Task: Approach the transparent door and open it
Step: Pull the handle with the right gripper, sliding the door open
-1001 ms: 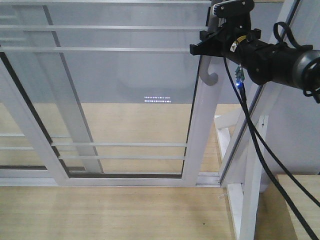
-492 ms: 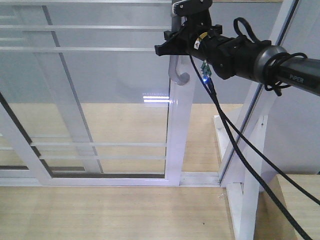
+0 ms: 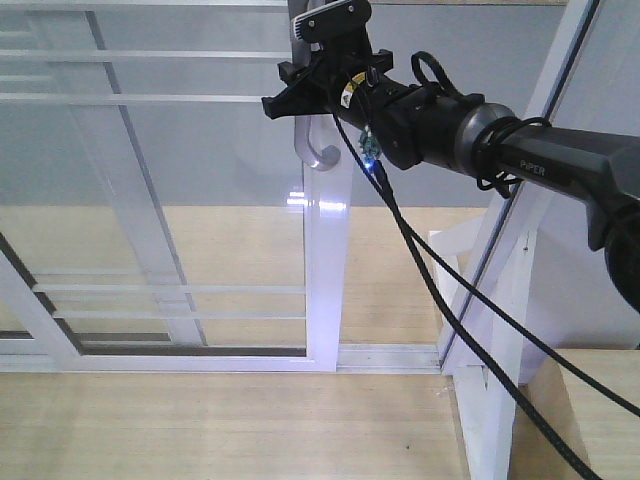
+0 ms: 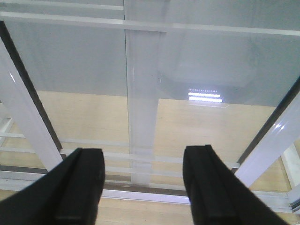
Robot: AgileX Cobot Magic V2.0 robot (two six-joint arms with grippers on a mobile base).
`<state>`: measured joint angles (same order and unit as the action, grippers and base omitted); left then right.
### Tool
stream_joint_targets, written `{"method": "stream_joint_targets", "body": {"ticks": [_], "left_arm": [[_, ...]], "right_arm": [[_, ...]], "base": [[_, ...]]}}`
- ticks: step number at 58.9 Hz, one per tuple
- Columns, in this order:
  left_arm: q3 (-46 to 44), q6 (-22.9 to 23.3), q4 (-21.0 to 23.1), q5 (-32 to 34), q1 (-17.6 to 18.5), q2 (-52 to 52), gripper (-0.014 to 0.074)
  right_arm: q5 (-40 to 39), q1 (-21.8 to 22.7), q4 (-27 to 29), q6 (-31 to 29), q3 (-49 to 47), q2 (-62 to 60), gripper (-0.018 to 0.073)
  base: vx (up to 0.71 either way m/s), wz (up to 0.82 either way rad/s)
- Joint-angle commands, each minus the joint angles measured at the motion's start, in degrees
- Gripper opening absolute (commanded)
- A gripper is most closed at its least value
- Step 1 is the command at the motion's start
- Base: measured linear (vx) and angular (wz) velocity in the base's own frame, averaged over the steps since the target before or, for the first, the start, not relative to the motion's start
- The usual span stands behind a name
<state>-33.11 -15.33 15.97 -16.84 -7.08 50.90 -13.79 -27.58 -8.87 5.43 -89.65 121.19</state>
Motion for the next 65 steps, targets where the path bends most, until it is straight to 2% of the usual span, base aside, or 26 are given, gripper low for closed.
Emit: {"method": "stream_joint_targets", "body": {"ticks": [1, 12, 20, 25, 37, 43, 53, 61, 65], "left_arm": [[-1.98, 0.22, 0.89, 3.76, 0.33, -0.31, 0.0496], [-1.98, 0.22, 0.89, 3.76, 0.33, -0.31, 0.0496], [-1.98, 0.22, 0.89, 3.76, 0.33, -0.31, 0.0496], [-1.98, 0.22, 0.88, 3.71, 0.33, -0.31, 0.0496], [-1.98, 0.17, 0.88, 3.65, 0.33, -0.31, 0.0496], [-1.98, 0.17, 0.88, 3.60, 0.33, -0.31, 0.0496], [-1.98, 0.17, 0.88, 3.42, 0.33, -0.31, 0.0496], [-1.98, 0.17, 0.88, 3.36, 0.33, -0.31, 0.0496], [-1.98, 0.17, 0.88, 3.36, 0.33, -0.31, 0.0496]], "right_arm": [[-3.29, 1.75, 1.90, 0.12, -1.98, -3.34, -0.0009], [-3.26, 1.11, 1.90, 0.18, -1.98, -3.34, 0.0011], [-2.10, 0.22, 1.48, -0.03, -1.98, -3.34, 0.0099], [-1.14, -0.33, 1.54, 0.14, -1.98, -3.34, 0.0203], [-0.67, -0.44, 1.98, 0.20, -1.98, -3.34, 0.0536], [-0.15, -0.33, 1.98, 0.20, -1.98, -3.57, 0.0639], [3.69, -0.33, 1.94, -0.10, -1.98, -6.64, 0.0658], [17.37, -0.25, 0.86, -0.55, -1.93, -11.49, 0.0642], [24.37, -0.25, -1.45, -0.98, -1.37, -14.27, 0.0623]], "base": [[0.00, 0.00], [0.00, 0.00], [0.00, 0.00], [0.00, 0.00], [0.00, 0.00], [0.00, 0.00], [0.00, 0.00], [0.00, 0.00], [0.00, 0.00]]}}
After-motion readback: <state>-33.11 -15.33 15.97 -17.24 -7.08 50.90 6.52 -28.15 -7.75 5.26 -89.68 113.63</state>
